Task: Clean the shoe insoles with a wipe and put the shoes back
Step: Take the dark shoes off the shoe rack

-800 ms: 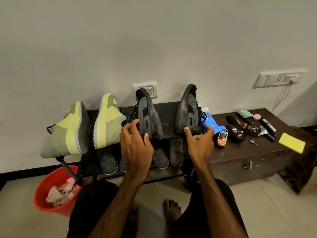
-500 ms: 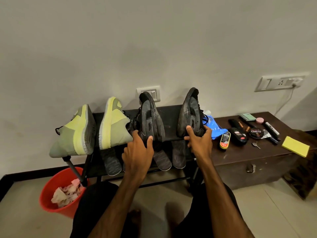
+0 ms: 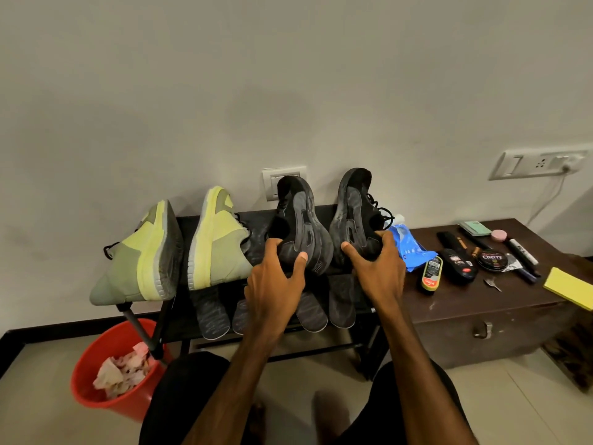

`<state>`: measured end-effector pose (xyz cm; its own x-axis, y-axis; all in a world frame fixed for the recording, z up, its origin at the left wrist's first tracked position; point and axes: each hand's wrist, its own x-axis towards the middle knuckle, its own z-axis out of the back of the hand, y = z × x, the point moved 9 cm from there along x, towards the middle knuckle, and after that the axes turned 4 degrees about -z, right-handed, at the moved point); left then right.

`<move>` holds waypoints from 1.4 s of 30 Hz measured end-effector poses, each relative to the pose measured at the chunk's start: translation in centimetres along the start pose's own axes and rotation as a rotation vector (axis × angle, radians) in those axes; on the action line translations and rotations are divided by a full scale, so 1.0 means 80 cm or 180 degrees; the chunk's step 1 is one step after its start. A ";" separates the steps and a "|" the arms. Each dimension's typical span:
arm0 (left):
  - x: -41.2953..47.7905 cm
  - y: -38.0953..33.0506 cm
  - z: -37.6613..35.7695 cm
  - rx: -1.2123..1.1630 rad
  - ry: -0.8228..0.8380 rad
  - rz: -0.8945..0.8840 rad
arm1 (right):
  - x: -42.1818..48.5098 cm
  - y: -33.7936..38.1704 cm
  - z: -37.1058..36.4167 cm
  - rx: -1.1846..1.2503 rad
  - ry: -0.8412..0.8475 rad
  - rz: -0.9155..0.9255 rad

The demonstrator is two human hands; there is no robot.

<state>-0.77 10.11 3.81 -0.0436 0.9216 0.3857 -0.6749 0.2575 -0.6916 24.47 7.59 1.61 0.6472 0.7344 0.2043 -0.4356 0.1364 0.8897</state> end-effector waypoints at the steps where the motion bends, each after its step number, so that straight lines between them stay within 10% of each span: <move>1: 0.005 0.003 -0.005 0.0014 0.0116 0.0047 | 0.003 -0.002 -0.001 0.0117 0.0064 -0.0070; 11: 0.029 0.023 -0.039 -0.1887 0.0741 0.0491 | 0.014 -0.012 -0.010 0.0888 0.0325 -0.0325; 42: -0.040 -0.249 0.147 -0.0129 0.0728 -0.1431 | -0.113 0.241 0.272 -0.2187 -0.0101 0.1063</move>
<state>4.18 -1.35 23.54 0.4104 0.7558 0.5102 -0.5605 0.6504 -0.5127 23.81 -10.84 25.82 0.4259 0.7913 0.4387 -0.8959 0.3010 0.3269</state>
